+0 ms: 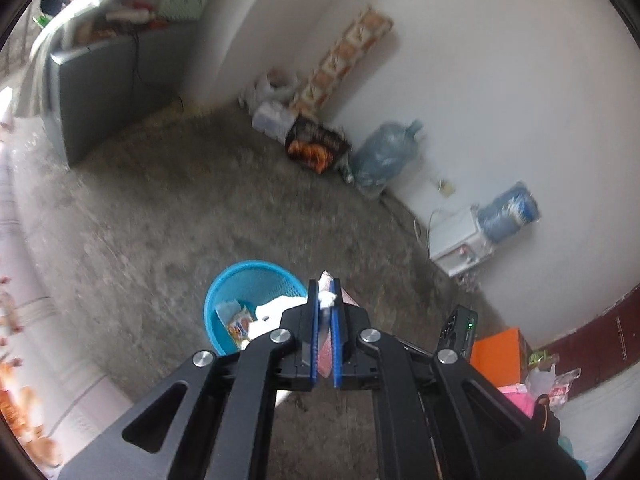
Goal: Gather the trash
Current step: 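Open both grippers to drop the items into the basket, then move both open grippers back to the table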
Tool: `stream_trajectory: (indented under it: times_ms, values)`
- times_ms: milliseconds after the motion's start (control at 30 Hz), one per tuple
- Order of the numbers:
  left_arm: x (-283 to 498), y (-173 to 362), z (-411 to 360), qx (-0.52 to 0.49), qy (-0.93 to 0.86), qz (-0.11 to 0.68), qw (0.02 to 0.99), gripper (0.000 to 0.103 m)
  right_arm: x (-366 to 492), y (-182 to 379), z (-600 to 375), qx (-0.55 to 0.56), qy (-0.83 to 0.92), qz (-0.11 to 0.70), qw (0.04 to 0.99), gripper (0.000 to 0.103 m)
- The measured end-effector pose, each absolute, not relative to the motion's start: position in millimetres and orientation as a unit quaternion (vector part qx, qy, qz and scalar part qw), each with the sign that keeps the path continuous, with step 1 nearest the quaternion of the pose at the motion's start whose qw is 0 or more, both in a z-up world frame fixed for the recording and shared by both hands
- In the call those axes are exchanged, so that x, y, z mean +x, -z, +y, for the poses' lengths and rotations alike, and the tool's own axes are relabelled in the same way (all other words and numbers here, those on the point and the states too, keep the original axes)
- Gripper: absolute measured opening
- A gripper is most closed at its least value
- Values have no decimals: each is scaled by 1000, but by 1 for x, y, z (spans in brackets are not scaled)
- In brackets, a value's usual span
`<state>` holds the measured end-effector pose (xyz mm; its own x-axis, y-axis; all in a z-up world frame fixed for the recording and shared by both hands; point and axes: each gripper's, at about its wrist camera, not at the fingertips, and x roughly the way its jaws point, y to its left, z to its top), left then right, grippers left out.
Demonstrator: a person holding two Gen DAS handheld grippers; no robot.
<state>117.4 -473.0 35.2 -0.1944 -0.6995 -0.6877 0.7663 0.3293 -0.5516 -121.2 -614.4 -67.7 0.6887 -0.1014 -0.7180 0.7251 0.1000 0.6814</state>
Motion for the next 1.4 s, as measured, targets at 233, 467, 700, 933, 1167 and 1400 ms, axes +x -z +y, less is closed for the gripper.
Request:
stream_trajectory:
  times_ms: [233, 467, 700, 933, 1167, 1400]
  values:
    - [98, 19, -535, 71, 559, 548, 618, 5, -135, 108, -630, 620, 332, 262, 660, 26]
    - [97, 62, -554, 111, 507, 565, 642, 38, -140, 159, -645, 631, 367, 296, 616, 52]
    - [105, 62, -530, 149, 489, 538, 670, 47, -156, 175, -635, 643, 377, 313, 589, 53]
    - [116, 23, -485, 139, 493, 514, 688, 60, -165, 157, -630, 636, 369, 308, 603, 58]
    - [128, -28, -416, 114, 487, 487, 716, 68, -148, 111, -623, 609, 340, 310, 647, 64]
    - [141, -76, -319, 77, 470, 446, 758, 73, -106, 46, -602, 560, 285, 315, 711, 70]
